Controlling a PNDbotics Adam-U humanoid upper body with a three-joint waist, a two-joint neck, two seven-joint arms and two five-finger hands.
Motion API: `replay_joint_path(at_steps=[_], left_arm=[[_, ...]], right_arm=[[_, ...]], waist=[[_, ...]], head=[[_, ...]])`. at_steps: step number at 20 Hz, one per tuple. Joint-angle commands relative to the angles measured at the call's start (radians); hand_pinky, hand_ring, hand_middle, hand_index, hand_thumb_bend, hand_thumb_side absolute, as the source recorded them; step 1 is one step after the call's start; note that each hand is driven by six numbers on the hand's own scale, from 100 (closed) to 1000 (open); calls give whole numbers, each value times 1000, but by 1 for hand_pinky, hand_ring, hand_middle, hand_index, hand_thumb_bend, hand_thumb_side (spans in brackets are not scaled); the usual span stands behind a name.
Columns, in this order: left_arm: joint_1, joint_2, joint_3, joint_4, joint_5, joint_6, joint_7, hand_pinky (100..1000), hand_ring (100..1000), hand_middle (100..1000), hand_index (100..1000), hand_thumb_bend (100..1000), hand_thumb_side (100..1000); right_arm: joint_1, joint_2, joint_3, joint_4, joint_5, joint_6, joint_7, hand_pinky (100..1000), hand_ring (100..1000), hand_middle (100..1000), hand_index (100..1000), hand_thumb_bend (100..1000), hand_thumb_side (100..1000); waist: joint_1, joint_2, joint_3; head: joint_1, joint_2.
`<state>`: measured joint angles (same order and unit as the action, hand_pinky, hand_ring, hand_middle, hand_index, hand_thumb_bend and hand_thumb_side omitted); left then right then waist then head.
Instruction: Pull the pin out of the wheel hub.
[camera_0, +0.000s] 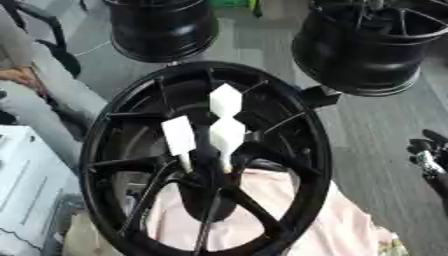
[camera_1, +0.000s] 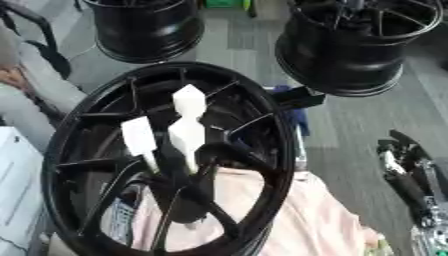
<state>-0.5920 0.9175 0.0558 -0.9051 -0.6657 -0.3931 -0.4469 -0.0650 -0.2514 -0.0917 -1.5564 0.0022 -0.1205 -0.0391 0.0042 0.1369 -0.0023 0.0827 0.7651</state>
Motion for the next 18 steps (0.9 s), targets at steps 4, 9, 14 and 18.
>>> replay_joint_path(at_steps=[4,9,14,18], left_arm=[[12,-43,82,-30,-48,-54,116,820,796,816,907,373,731],[99,-158,186,-136,31,-105,199,806,751,768,869,254,737],[197,-290,239,-268,113,-73,281,794,721,741,847,226,741],[251,-402,247,-379,181,-6,341,786,709,730,836,233,728]], right_arm=[[-6,-10,-9,-11,2,-1,-6,807,800,734,894,100,497],[-8,-4,-11,-12,0,-1,-9,807,800,734,894,100,497],[-12,3,-12,-14,-1,-1,-10,807,800,734,894,100,497],[-14,7,-12,-14,-2,-2,-9,807,800,734,894,100,497]], waist=[[-2,-13,4],[-7,-9,7],[-17,-5,10],[-24,-4,12]], head=[[-7,5],[-11,5],[-10,5],[-9,5]])
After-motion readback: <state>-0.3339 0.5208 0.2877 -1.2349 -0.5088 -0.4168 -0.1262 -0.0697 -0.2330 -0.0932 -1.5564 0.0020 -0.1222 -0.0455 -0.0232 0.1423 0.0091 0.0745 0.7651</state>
